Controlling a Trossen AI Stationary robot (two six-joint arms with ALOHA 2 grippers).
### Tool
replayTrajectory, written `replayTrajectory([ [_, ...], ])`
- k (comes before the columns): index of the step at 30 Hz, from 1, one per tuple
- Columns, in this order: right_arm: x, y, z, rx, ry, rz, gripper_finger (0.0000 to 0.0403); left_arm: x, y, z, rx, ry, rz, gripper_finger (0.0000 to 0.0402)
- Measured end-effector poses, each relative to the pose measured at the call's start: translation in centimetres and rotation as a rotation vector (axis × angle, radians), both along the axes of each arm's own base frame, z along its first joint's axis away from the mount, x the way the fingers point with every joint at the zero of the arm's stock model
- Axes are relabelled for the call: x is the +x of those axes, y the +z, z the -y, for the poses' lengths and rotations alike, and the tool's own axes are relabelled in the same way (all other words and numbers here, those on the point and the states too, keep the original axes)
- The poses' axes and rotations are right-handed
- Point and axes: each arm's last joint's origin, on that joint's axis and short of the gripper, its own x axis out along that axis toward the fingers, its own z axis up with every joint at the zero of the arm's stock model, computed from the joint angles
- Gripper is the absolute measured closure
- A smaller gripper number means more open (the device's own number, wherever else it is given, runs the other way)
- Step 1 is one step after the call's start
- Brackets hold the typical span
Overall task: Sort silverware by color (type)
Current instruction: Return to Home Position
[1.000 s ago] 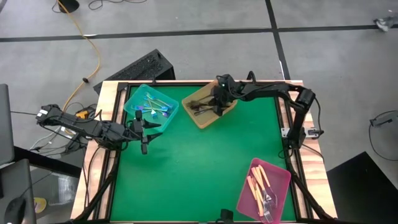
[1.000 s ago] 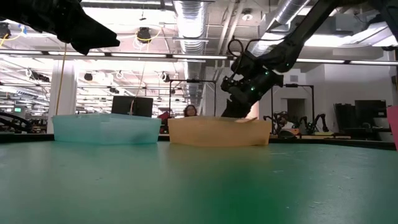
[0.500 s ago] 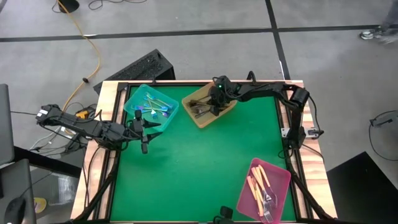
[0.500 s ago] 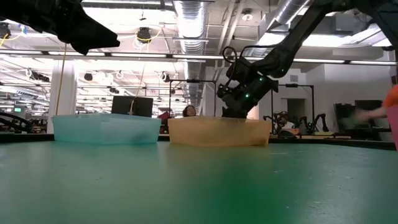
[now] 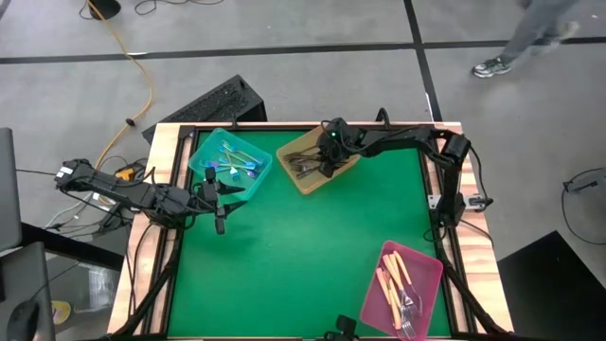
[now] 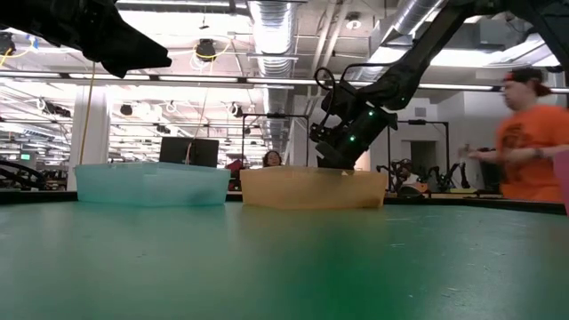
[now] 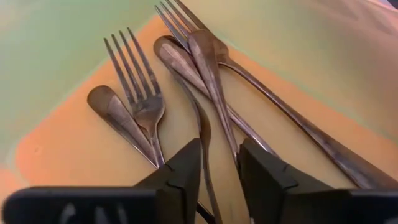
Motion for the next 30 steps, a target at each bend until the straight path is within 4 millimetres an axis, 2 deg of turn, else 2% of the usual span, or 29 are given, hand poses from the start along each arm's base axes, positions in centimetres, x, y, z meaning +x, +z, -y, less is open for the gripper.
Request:
replayTrajectory([
  [5,0.0,0.5,-0.1,-0.004,-0.001,0.013,0.0237,0.0,0.0,0.0,0.003,0.000,-0.001,0.0246],
  [12,-0.8,4.8,-0.5,-0.058,-0.002,0.097,0.0218,0.0,0.0,0.0,0.000,0.001,0.000,0.0246],
  [17,-2.4,9.6,-1.5,-0.094,-0.018,0.193,0.0224,0.0,0.1,0.0,-0.015,0.004,0.019,0.0246],
  [21,-4.6,14.2,-3.0,-0.092,-0.054,0.293,0.0227,0.1,0.6,0.0,-0.035,0.005,0.069,0.0246],
  [26,-8.0,19.9,-6.0,-0.143,-0.040,0.448,0.0227,0.2,1.2,0.1,-0.067,0.007,0.141,0.0246],
  [30,-11.3,23.6,-9.3,-0.188,0.011,0.553,0.0227,0.3,1.6,0.1,-0.114,0.012,0.191,0.0246],
])
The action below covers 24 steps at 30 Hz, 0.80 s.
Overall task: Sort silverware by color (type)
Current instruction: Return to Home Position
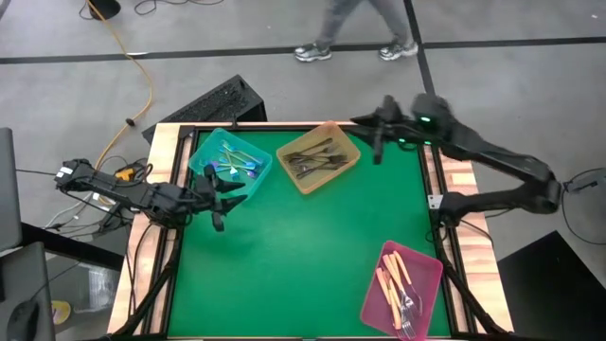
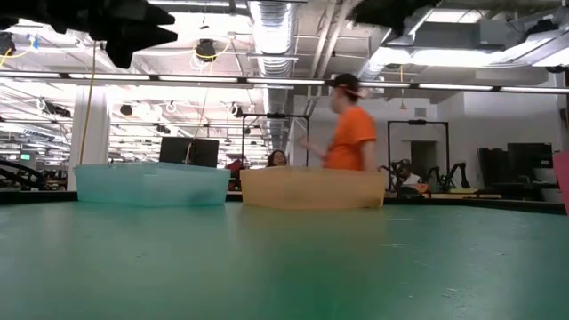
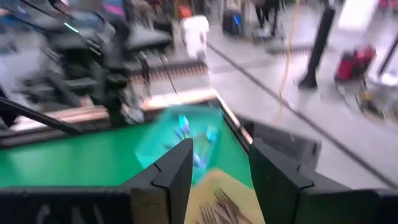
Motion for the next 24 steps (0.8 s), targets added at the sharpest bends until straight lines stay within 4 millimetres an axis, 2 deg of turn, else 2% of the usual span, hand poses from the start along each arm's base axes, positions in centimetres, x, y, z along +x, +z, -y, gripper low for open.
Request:
replayTrajectory([
  [5,-4.3,3.1,-3.6,-0.047,0.057,0.112,0.0227,0.0,0.5,0.1,-0.063,-0.025,0.069,0.0246],
  [11,-9.1,4.5,-6.5,-0.003,0.102,0.190,0.0227,0.0,1.3,0.3,-0.060,-0.099,0.123,0.0246],
  [14,-10.8,4.6,-7.5,-0.001,0.122,0.192,0.0227,-0.5,2.5,0.1,-0.058,-0.094,0.116,0.0246],
  [19,-12.9,4.3,-8.4,0.039,0.133,0.205,0.0227,-2.3,4.7,-0.6,-0.104,0.008,0.125,0.0246],
  [24,-14.2,1.8,-9.1,0.069,0.145,0.242,0.0227,-4.2,4.3,-1.4,-0.131,0.119,0.112,0.0246],
])
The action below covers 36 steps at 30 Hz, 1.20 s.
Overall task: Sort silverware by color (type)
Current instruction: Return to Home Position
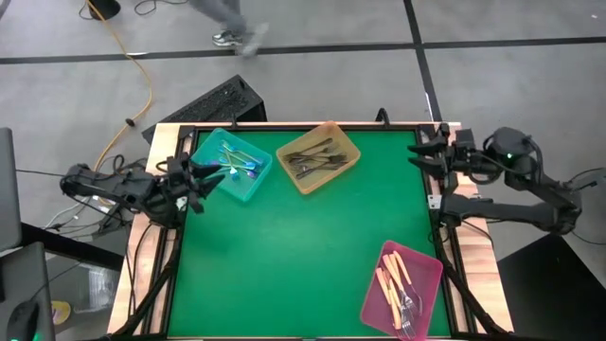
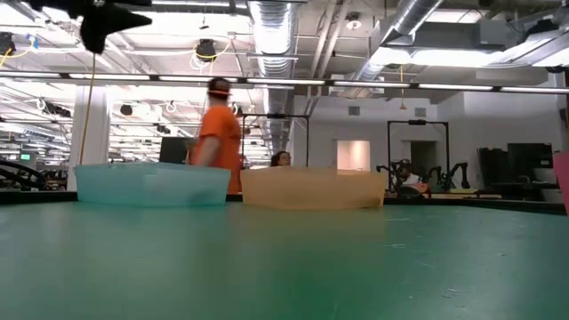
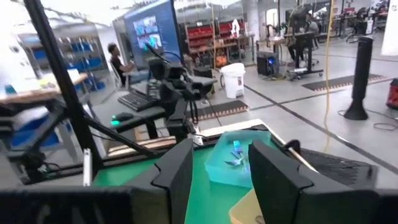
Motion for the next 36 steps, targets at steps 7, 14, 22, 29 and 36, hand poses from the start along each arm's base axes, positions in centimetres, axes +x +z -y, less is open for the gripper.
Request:
replayTrajectory([
  [7,-2.6,-3.9,-0.9,0.045,0.013,0.158,0.0227,-1.9,-1.3,-0.4,-0.070,-0.069,0.041,0.0246],
  [14,-5.2,-8.3,-1.7,0.098,0.022,0.269,0.0227,-2.6,-3.0,-0.5,-0.077,-0.093,0.072,0.0246],
  [22,-3.2,-10.4,-1.1,0.172,0.009,0.170,0.0227,-1.7,-6.7,0.0,-0.117,-0.148,0.090,0.0246],
  [29,-1.5,-13.8,-0.7,0.236,0.036,0.168,0.0227,-1.0,-9.6,0.9,-0.152,-0.252,0.062,0.0246],
  [36,0.7,-17.4,-0.8,0.238,0.127,0.265,0.0227,-1.0,-10.3,1.5,-0.136,-0.301,0.086,0.0246],
])
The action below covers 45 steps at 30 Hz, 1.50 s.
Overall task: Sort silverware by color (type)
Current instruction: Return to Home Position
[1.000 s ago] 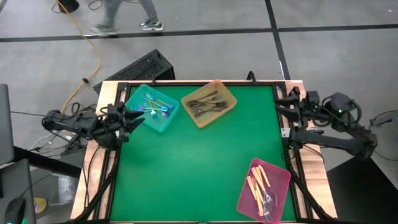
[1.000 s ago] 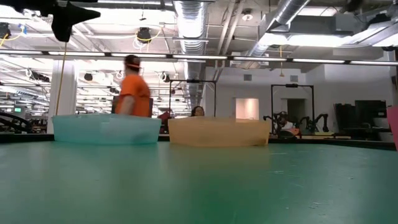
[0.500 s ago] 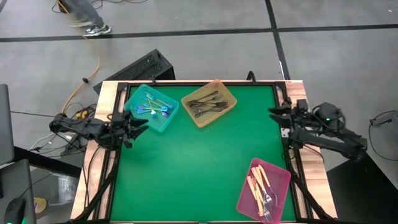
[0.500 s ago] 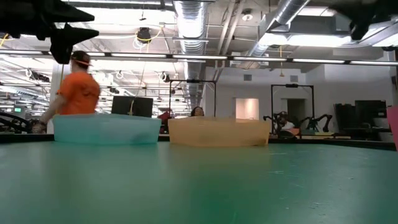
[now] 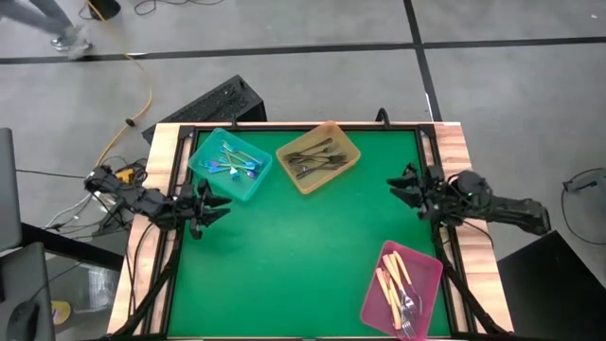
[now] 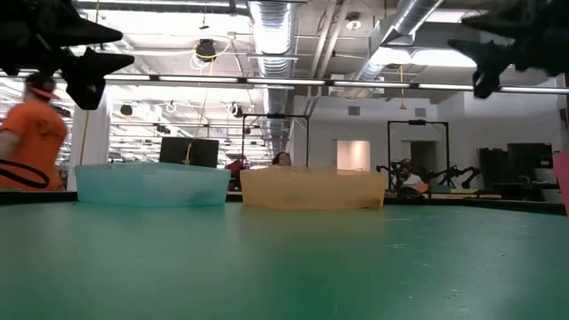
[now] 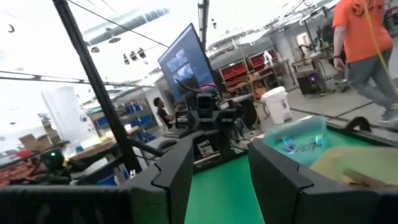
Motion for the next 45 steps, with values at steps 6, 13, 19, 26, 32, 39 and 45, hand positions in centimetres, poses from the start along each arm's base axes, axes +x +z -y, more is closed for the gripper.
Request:
replayTrajectory([
  [6,1.0,-2.9,-0.4,-0.007,-0.033,0.012,0.0227,-0.1,0.0,0.4,0.026,-0.024,-0.004,0.0246],
  [13,1.1,-3.5,-0.9,-0.101,-0.198,-0.075,0.0227,-0.2,-0.1,0.3,0.060,0.055,-0.018,0.0246],
  [19,1.3,-4.8,-1.0,-0.103,-0.312,-0.214,0.0227,-0.2,-0.2,0.2,0.070,0.101,-0.035,0.0246],
  [26,1.4,-5.1,-2.4,-0.273,0.026,-0.223,0.0227,-0.2,-0.3,0.8,0.199,-0.103,-0.036,0.0246],
  [32,1.5,-5.3,-2.7,-0.351,0.058,-0.241,0.0227,-0.2,-0.3,0.8,0.294,-0.107,-0.045,0.0246],
  [39,1.5,-5.4,-2.5,-0.378,0.026,-0.249,0.0227,-0.2,-1.1,0.6,0.302,-0.050,-0.129,0.0246],
  [45,1.5,-5.4,-2.2,-0.375,0.004,-0.256,0.0227,-0.2,-1.2,0.6,0.299,-0.058,-0.140,0.0246],
])
